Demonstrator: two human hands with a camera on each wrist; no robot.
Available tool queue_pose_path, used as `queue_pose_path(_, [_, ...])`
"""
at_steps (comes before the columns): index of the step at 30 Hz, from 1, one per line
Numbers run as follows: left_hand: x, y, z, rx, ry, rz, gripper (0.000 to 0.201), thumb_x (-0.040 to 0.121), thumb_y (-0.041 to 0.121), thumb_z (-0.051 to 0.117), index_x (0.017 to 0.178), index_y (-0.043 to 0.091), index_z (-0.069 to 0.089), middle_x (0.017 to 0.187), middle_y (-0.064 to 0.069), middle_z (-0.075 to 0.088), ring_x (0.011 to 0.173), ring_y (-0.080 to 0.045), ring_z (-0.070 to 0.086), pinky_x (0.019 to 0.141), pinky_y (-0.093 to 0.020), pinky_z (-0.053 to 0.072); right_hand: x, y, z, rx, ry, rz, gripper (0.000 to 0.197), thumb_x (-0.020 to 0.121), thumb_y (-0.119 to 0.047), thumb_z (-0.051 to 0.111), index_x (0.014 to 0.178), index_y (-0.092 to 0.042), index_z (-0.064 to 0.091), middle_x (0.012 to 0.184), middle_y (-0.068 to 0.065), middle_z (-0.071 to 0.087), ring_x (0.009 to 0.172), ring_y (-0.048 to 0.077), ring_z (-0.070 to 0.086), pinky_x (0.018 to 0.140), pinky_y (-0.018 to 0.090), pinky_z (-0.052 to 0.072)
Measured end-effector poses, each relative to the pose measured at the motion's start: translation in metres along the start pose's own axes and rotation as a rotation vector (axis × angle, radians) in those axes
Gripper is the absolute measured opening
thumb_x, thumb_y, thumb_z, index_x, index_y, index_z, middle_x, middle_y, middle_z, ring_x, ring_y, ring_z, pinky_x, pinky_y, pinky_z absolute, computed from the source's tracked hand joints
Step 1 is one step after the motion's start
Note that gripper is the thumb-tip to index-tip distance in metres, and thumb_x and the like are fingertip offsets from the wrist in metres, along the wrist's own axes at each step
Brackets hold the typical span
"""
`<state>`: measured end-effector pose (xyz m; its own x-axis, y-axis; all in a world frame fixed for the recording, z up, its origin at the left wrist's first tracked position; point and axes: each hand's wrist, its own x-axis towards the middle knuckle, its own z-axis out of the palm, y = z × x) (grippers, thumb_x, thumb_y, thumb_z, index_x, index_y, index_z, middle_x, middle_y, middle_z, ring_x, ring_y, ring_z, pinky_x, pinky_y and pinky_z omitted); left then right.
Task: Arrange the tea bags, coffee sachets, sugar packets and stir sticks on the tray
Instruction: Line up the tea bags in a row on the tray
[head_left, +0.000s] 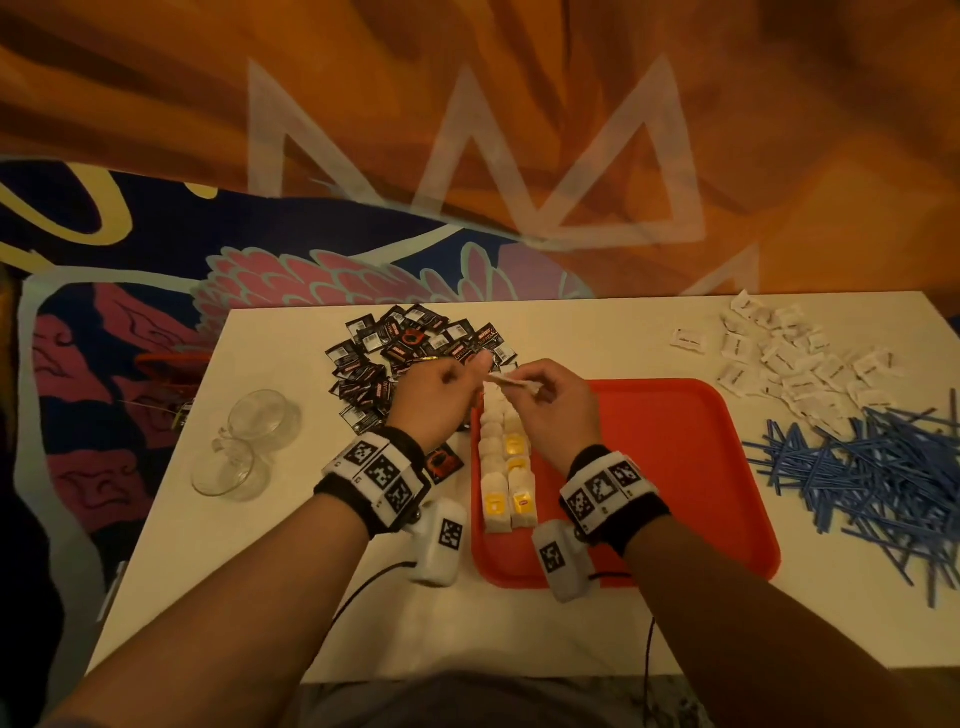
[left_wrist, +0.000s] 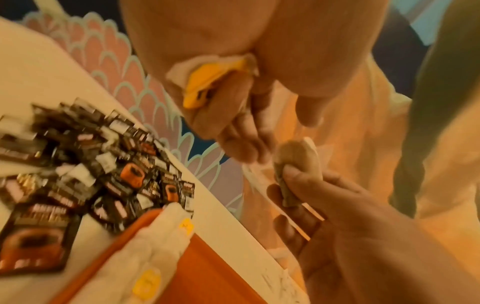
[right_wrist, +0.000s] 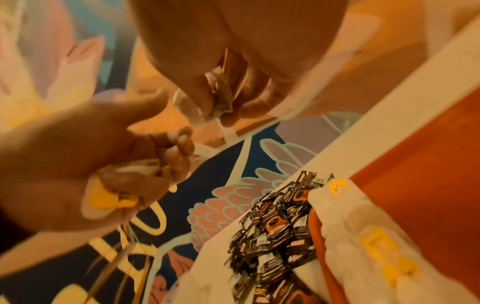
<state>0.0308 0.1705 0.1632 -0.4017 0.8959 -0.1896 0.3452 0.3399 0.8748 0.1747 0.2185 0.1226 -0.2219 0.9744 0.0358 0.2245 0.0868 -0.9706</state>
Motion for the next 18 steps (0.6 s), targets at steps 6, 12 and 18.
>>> queue_pose_path(6, [0.000,0.003,0.001,-0.248,-0.068,-0.074,0.011,0.094,0.017,0.067,0.085,0.014,0.071,0.075,-0.002,0.068,0.065,-0.014,0.060,0.053,-0.019,0.047,-0.006,-0.001,0.000,-0.212,-0.069,-0.288,0.024,0.075,0.005,0.067,0.086,-0.016,0.065,0.089,-0.010,0.063,0.074,-0.008,0.052,0.067,0.005,0.035])
queue_pose_path(12, [0.006,-0.004,-0.009,0.221,0.007,0.230,0.003,0.088,0.028,0.075,0.087,0.026,0.075,0.084,0.012,0.066,0.079,-0.001,0.059,0.073,-0.015,0.043,-0.006,0.008,-0.011,-0.158,-0.141,-0.169,0.038,0.072,0.001,0.068,0.095,-0.028,0.058,0.112,-0.007,0.057,0.098,0.008,0.057,0.067,0.019,0.045])
queue_pose_path(18, [0.005,-0.005,-0.010,0.459,-0.028,0.532,0.009,0.090,0.023,0.072,0.093,0.017,0.079,0.089,0.007,0.066,0.087,-0.012,0.059,0.085,-0.036,0.050,0.004,0.000,-0.006,-0.147,-0.210,-0.090,0.020,0.083,-0.019,0.074,0.097,-0.033,0.070,0.098,-0.016,0.068,0.094,-0.003,0.061,0.071,0.014,0.046])
